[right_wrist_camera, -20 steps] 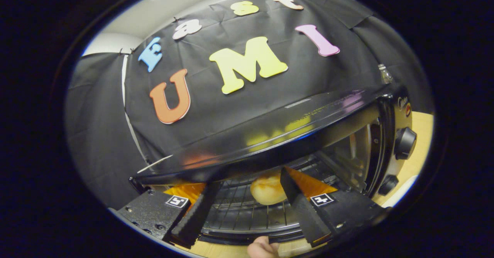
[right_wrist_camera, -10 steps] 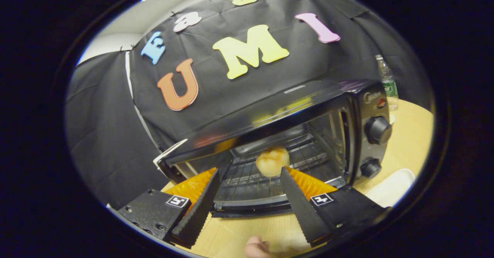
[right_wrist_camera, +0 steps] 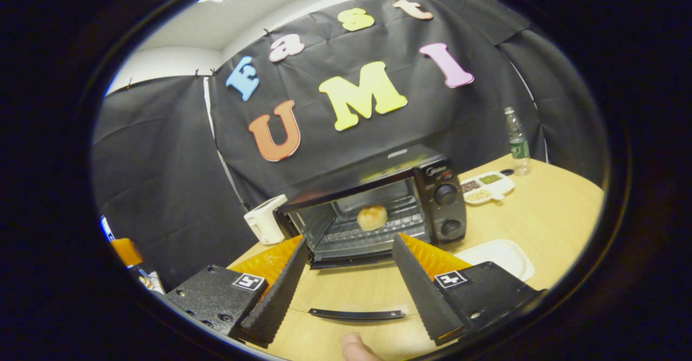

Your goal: Open the electric oven with the left hand, put the food in, and close the electric oven.

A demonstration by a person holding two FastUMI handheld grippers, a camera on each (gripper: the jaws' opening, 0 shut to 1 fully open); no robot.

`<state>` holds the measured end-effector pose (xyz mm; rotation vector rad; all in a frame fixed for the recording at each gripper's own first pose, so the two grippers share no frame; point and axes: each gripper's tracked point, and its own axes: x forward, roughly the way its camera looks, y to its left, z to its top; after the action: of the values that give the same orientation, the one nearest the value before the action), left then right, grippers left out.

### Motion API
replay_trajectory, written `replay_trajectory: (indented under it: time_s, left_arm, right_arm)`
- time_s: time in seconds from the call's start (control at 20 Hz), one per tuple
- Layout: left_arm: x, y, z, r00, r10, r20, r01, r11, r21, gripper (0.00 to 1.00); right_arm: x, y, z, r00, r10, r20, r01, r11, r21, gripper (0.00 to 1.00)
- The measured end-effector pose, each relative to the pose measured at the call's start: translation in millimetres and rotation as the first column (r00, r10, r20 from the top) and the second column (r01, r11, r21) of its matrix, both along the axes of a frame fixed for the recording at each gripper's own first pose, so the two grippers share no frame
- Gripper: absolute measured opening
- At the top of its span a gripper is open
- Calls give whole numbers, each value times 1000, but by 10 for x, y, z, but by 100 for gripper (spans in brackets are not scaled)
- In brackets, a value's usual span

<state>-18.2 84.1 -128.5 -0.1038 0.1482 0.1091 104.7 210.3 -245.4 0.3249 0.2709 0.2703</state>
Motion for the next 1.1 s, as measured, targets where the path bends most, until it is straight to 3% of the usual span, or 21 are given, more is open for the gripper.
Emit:
replay_trajectory:
  time_s: [0.2, 0.4, 0.7, 0.8, 0.85, 0.9, 0.95, 1.0, 1.05, 1.1]
  left_arm:
    - [113, -190, -225, 998, -22, -59, 22, 1000, -7, 90]
    - [325, -430, -652, 982, -57, -179, 55, 998, -16, 90]
    - [580, -891, -1462, 901, -132, -412, 111, 991, -74, 91]
    - [581, -964, -1672, 872, -140, -469, 101, 989, -108, 95]
    - [614, -990, -1731, 861, -148, -486, 105, 988, -115, 89]
    - [634, -1014, -1781, 854, -156, -496, 113, 987, -116, 95]
    - [709, -1065, -1841, 848, -160, -505, 120, 987, -110, 95]
    - [747, -1135, -1879, 842, -170, -512, 137, 985, -103, 84]
    - [768, -1220, -1926, 834, -184, -520, 157, 983, -97, 93]
    - [793, -1282, -1974, 822, -196, -535, 172, 980, -95, 93]
  right_arm:
    - [-360, -455, 473, 998, -2, 56, 9, 992, -128, 94]
    - [-779, -1067, 1028, 985, -68, 160, 102, 971, -215, 94]
    - [-1439, -1746, 1775, 940, -127, 318, 205, 952, -227, 94]
    - [-1544, -1840, 1787, 937, -121, 327, 204, 951, -232, 94]
    - [-1578, -1938, 1746, 938, -131, 321, 216, 945, -244, 94]
    - [-1602, -2018, 1723, 939, -138, 314, 222, 943, -249, 94]
    - [-1626, -2069, 1713, 939, -140, 313, 222, 945, -243, 94]
    - [-1641, -2100, 1734, 938, -141, 317, 220, 948, -230, 94]
    - [-1639, -2155, 1731, 938, -148, 314, 225, 949, -223, 94]
    - [-1634, -2236, 1699, 937, -161, 310, 235, 947, -219, 94]
